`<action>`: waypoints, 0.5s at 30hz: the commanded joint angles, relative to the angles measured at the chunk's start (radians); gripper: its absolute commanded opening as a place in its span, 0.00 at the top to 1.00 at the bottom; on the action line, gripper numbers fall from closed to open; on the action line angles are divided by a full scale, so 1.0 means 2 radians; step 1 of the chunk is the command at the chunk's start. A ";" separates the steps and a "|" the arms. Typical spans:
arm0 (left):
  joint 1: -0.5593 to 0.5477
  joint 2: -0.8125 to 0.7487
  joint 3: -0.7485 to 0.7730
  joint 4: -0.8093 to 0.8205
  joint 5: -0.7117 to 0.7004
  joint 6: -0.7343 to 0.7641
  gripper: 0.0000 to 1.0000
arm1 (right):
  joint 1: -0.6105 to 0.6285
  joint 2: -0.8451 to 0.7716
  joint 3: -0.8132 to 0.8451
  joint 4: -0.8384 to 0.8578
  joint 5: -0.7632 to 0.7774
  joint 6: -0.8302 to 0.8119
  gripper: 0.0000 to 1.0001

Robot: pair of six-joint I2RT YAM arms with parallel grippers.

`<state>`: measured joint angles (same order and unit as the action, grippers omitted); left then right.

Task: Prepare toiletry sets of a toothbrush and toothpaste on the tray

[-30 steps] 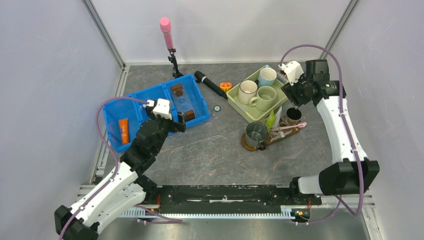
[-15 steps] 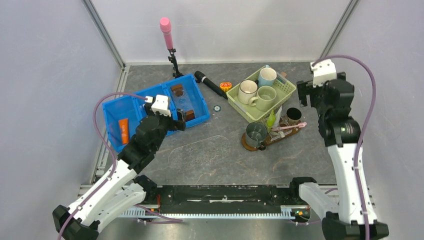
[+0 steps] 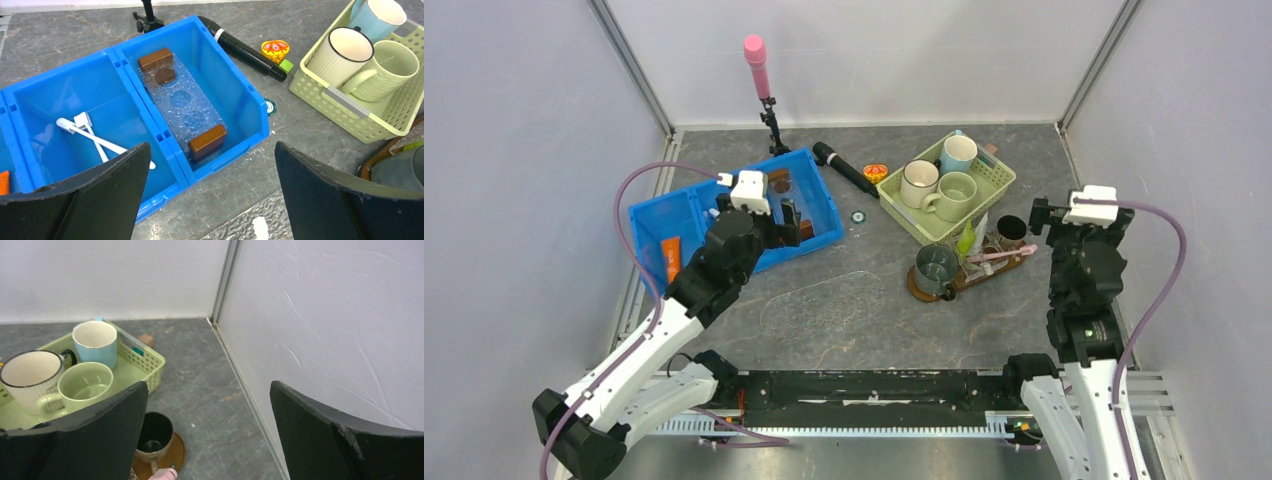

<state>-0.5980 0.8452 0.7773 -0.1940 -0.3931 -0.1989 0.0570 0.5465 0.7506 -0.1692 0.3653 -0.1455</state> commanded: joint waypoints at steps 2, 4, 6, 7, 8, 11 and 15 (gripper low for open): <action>0.006 0.024 0.038 -0.001 -0.020 -0.025 0.00 | 0.022 -0.076 -0.086 0.158 0.020 -0.035 0.02; 0.009 0.034 0.043 -0.001 -0.022 -0.029 0.00 | 0.026 -0.087 -0.095 0.163 0.011 -0.049 0.02; 0.012 0.043 0.048 -0.002 -0.026 -0.032 0.00 | 0.033 -0.086 -0.090 0.152 0.016 -0.055 0.02; 0.015 0.046 0.051 -0.004 -0.028 -0.035 0.00 | 0.037 -0.083 -0.085 0.147 0.019 -0.058 0.02; 0.017 0.047 0.053 -0.007 -0.030 -0.040 0.00 | 0.041 -0.079 -0.082 0.145 0.024 -0.061 0.02; 0.025 0.046 0.062 -0.027 -0.035 -0.053 0.00 | 0.050 -0.068 -0.071 0.138 0.032 -0.068 0.02; 0.033 0.030 0.066 -0.061 -0.032 -0.057 0.00 | 0.051 -0.066 -0.056 0.116 0.020 -0.063 0.02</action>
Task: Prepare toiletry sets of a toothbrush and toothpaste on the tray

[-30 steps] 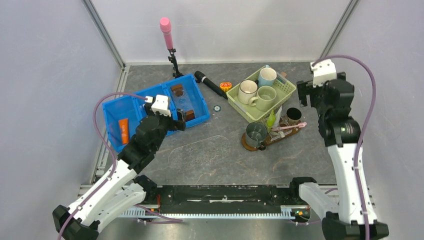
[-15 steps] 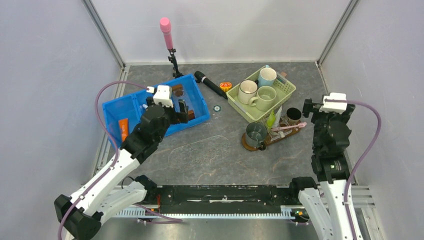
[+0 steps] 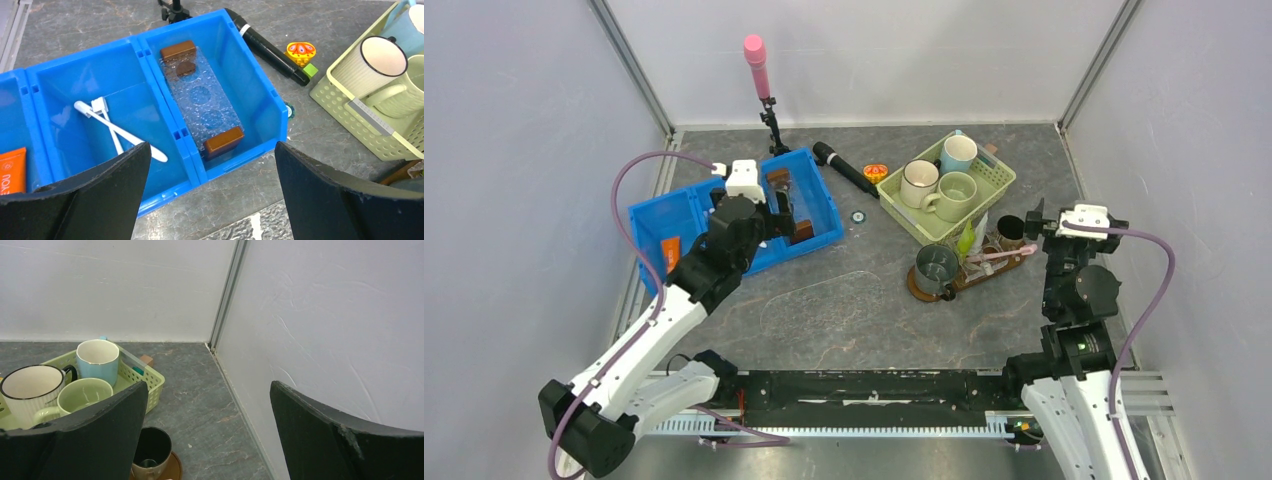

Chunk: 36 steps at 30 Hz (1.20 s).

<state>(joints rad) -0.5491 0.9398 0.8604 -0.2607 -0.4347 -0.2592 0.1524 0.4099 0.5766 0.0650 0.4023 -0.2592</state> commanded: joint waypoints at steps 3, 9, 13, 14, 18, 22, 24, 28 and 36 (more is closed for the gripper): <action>0.011 -0.034 0.028 -0.058 -0.007 -0.025 0.00 | 0.004 0.002 0.048 -0.026 -0.007 0.008 0.02; 0.013 -0.048 0.034 -0.108 -0.011 -0.038 0.00 | 0.009 -0.007 0.054 -0.048 -0.039 0.026 0.02; 0.014 -0.052 0.033 -0.131 -0.026 -0.064 0.00 | 0.041 -0.006 0.061 -0.048 -0.019 0.013 0.02; 0.014 -0.054 0.032 -0.132 -0.034 -0.075 0.00 | 0.054 -0.006 0.061 -0.048 -0.009 0.007 0.02; 0.014 -0.049 0.045 -0.159 -0.053 -0.111 0.00 | 0.103 0.001 0.069 -0.062 0.019 -0.008 0.02; 0.014 -0.034 0.067 -0.184 -0.066 -0.128 0.00 | 0.152 0.014 0.076 -0.081 0.028 -0.003 0.02; 0.014 -0.036 0.067 -0.185 -0.067 -0.140 0.00 | 0.170 0.021 0.081 -0.086 0.034 -0.004 0.02; 0.013 -0.037 0.070 -0.183 -0.060 -0.150 0.00 | 0.180 0.056 0.129 -0.120 0.044 -0.001 0.02; 0.014 -0.017 0.090 -0.166 -0.042 -0.095 0.00 | 0.181 0.190 0.234 -0.167 0.079 -0.013 0.02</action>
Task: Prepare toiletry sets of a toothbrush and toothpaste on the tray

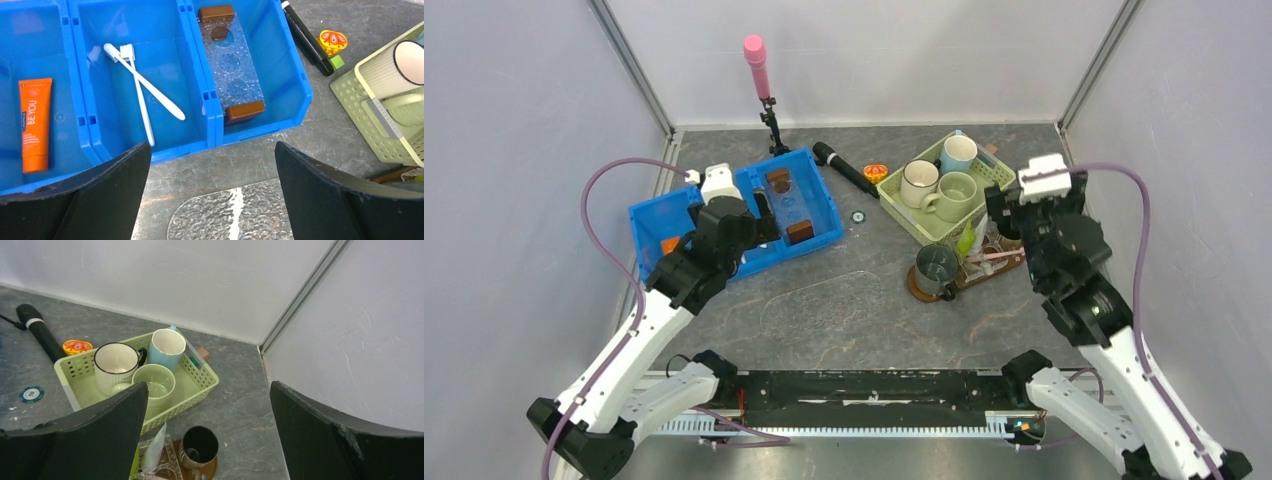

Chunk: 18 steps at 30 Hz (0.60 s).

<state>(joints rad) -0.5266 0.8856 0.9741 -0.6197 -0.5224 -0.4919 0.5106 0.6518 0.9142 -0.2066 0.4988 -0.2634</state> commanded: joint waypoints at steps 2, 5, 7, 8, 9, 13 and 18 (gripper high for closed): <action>0.003 0.009 0.033 0.018 0.008 0.033 0.00 | 0.001 0.113 0.097 -0.047 0.047 -0.017 0.02; 0.002 0.006 0.031 0.023 0.021 0.053 0.00 | -0.013 0.180 0.137 -0.070 0.044 -0.013 0.02; 0.003 0.003 0.029 0.024 0.026 0.061 0.00 | -0.037 0.222 0.168 -0.086 0.011 0.001 0.02; 0.003 0.001 0.027 0.024 0.030 0.066 0.00 | -0.054 0.241 0.176 -0.090 -0.005 0.011 0.02; 0.003 -0.002 0.023 0.025 0.036 0.068 0.00 | -0.067 0.257 0.185 -0.094 -0.024 0.018 0.02; 0.003 -0.021 0.006 0.025 0.051 0.075 0.00 | -0.133 0.338 0.228 -0.128 -0.108 0.055 0.04; 0.003 -0.050 -0.008 0.015 0.057 0.081 0.00 | -0.168 0.435 0.267 -0.169 -0.149 0.071 0.11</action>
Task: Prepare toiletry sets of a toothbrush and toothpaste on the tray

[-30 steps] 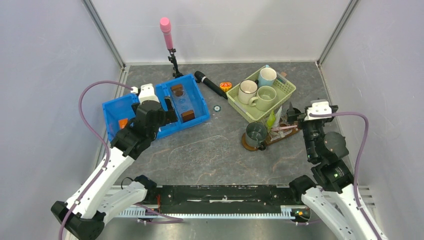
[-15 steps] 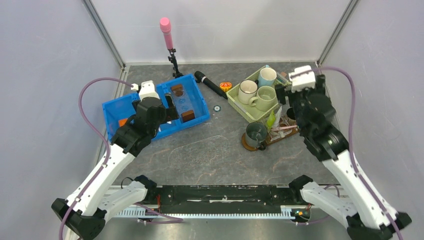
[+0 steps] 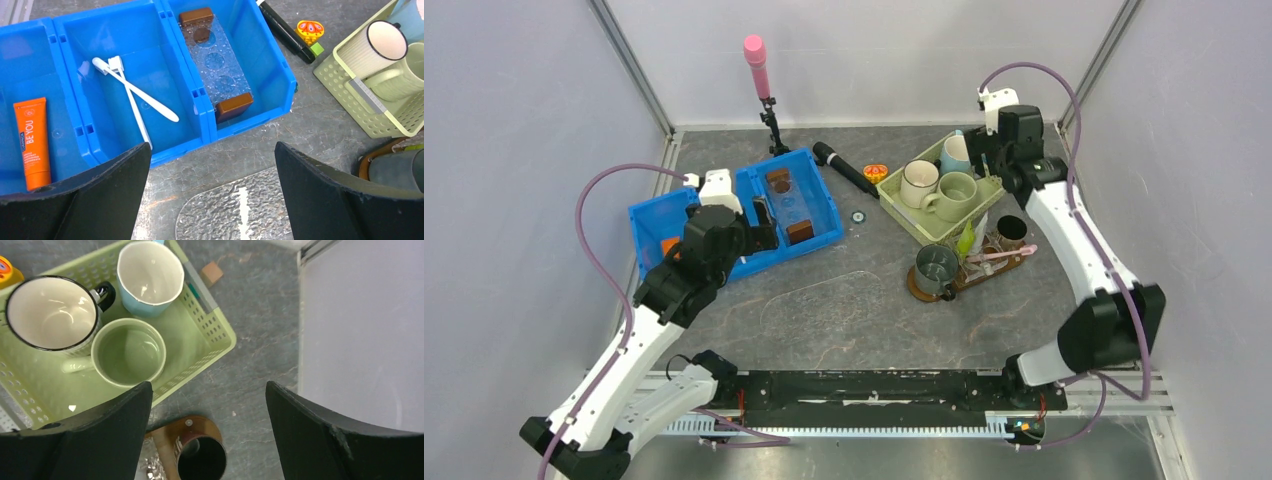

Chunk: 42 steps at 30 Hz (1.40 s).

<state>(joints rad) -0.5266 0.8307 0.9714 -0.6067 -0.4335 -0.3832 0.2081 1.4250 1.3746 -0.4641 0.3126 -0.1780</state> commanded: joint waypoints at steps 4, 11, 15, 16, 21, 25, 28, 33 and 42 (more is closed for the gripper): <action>0.002 -0.031 -0.005 -0.003 0.012 0.037 0.00 | -0.035 0.106 0.040 -0.037 -0.097 0.039 0.20; 0.003 -0.034 -0.004 -0.008 0.020 0.037 0.00 | -0.042 0.170 0.023 0.005 -0.136 0.062 0.31; 0.002 -0.033 -0.002 -0.010 0.019 0.040 0.00 | -0.045 0.200 0.030 0.015 -0.133 0.069 0.37; 0.003 -0.033 -0.002 -0.010 0.019 0.040 0.00 | -0.047 0.206 0.034 0.017 -0.134 0.071 0.38; 0.003 -0.036 -0.010 -0.003 0.014 0.031 0.00 | -0.047 0.240 0.048 0.025 -0.131 0.088 0.50; 0.003 -0.036 -0.013 -0.002 0.010 0.035 0.00 | -0.048 0.256 0.050 0.034 -0.136 0.088 0.58; 0.002 -0.037 -0.012 -0.003 0.007 0.040 0.00 | -0.048 0.262 0.055 0.035 -0.138 0.102 0.68; 0.003 -0.035 -0.009 -0.003 0.005 0.049 0.00 | -0.047 0.240 0.052 0.028 -0.136 0.107 0.95; 0.003 -0.032 -0.012 0.000 0.008 0.051 0.00 | -0.047 0.180 0.073 -0.006 -0.117 0.110 1.00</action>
<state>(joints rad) -0.5266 0.7670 0.9489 -0.6331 -0.4122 -0.3225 0.1093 1.9137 1.4456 -0.4820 0.0719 0.0212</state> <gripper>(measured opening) 0.994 0.152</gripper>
